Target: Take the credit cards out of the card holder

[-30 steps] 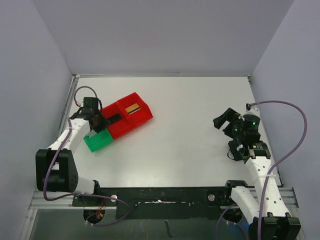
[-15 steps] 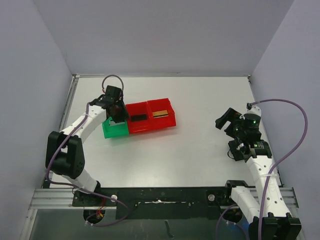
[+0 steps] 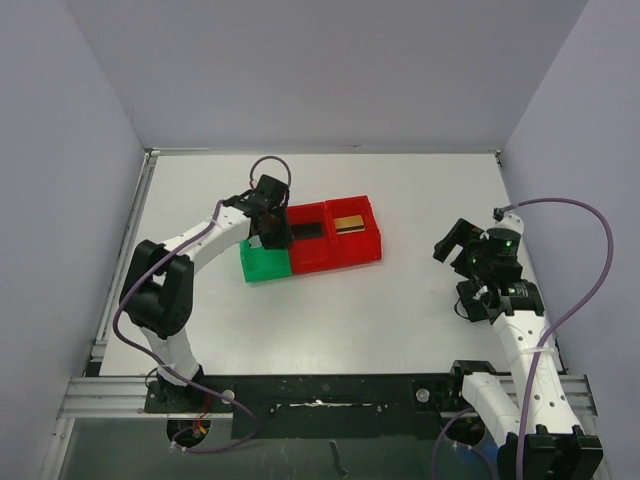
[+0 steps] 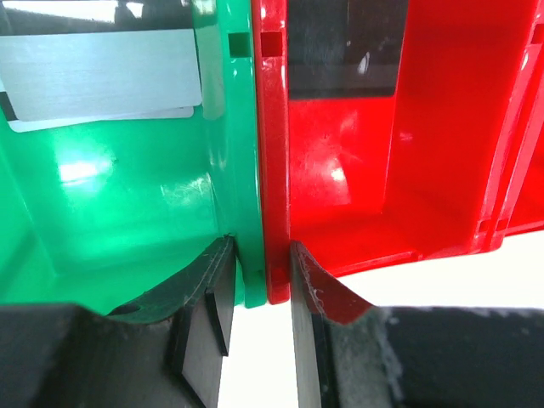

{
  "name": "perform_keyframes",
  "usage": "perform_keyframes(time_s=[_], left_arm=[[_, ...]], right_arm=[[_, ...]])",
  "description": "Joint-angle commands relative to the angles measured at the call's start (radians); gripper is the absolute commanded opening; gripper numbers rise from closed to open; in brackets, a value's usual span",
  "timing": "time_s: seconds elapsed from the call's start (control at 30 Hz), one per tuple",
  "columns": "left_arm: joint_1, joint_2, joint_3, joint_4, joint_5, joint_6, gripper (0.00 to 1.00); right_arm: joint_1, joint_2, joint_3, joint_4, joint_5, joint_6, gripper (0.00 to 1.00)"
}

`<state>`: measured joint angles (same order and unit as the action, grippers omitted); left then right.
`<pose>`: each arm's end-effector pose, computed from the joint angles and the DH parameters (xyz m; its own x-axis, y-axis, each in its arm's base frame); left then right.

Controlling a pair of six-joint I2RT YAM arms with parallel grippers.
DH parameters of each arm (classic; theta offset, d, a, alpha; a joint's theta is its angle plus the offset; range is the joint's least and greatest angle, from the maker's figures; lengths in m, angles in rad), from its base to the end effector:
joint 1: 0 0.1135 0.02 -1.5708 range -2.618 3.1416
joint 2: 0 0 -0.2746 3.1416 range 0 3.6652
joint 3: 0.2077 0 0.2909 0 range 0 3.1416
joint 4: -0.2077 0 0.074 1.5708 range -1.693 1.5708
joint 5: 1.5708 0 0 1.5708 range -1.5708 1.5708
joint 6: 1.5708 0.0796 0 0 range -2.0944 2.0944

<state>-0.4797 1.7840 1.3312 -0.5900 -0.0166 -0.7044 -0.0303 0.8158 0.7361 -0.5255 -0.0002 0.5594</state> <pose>0.3889 -0.2008 0.1786 -0.8780 -0.2731 -0.3932 -0.1503 0.9370 -0.3153 0.2465 -0.0075 0.2632 -0.4660 0.5451 -0.6970 0.3273 0.8380 0.4365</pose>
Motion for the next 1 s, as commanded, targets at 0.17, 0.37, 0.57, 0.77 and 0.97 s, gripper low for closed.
perform_keyframes(time_s=[0.17,0.37,0.57,0.77,0.97], left_arm=[[-0.072,0.018,0.053,0.118,-0.037,-0.075,0.12],[-0.088,0.023,0.054,0.140,-0.040,-0.067,0.13],[-0.092,0.022,0.068,0.140,-0.041,-0.051,0.22],[-0.092,0.001,0.080,0.132,-0.046,-0.029,0.38],[-0.092,-0.067,0.073,0.125,-0.067,0.002,0.61]], right_arm=[[-0.002,0.017,0.051,-0.006,0.056,-0.028,0.94],[-0.003,0.018,0.055,-0.022,0.087,-0.033,0.95],[-0.003,0.034,0.069,-0.059,0.141,-0.008,1.00],[-0.008,0.063,0.079,-0.104,0.230,0.017,0.98],[-0.025,0.079,0.078,-0.137,0.318,0.048,0.98]])
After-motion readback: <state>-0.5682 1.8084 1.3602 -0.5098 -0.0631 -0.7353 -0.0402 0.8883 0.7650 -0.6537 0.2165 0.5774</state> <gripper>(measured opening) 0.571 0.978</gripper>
